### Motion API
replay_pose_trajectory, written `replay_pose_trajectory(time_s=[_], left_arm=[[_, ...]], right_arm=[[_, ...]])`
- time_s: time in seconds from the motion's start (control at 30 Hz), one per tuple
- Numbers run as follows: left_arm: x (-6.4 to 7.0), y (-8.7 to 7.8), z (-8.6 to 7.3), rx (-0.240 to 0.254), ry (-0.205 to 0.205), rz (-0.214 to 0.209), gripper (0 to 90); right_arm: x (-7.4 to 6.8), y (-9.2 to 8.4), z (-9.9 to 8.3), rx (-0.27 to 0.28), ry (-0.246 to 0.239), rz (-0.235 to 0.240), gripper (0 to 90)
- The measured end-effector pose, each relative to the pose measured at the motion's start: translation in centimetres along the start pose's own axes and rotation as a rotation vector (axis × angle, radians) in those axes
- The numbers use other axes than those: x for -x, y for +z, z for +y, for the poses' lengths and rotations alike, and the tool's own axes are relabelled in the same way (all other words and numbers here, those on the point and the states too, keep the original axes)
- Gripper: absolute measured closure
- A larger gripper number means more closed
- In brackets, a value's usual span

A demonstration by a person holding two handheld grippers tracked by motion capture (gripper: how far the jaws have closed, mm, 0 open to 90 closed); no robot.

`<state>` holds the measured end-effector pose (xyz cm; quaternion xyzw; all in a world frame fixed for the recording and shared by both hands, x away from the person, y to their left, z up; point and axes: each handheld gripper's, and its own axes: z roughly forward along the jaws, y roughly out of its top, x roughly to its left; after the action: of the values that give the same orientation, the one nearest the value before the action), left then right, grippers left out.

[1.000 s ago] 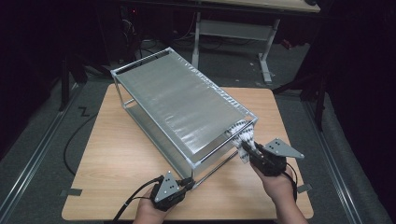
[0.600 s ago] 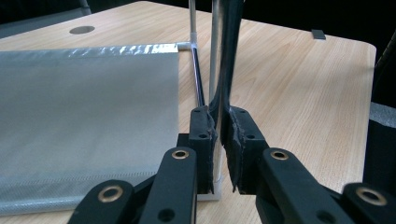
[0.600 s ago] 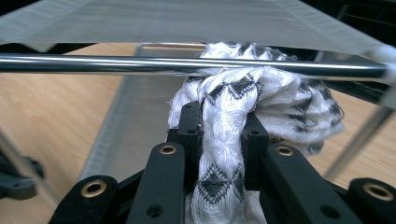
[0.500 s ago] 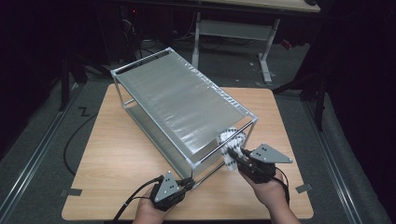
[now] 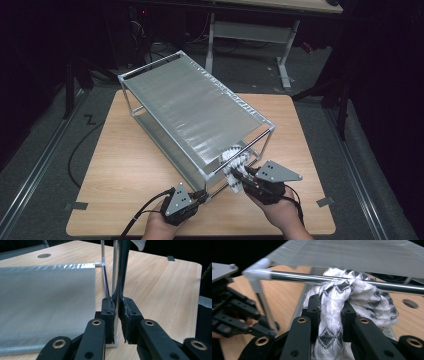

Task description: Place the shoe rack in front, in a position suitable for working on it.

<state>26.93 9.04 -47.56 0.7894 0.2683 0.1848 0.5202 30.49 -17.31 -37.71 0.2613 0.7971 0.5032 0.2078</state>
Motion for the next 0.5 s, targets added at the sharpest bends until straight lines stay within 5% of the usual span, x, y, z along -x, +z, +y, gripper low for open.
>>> replay_pose_trajectory(time_s=[0.5], left_arm=[[-0.2, 0.0, 0.0, 0.001, -0.005, -0.002, 81.3]], right_arm=[[-3.4, 0.8, 0.6, 0.002, -0.066, 0.116, 75.9]])
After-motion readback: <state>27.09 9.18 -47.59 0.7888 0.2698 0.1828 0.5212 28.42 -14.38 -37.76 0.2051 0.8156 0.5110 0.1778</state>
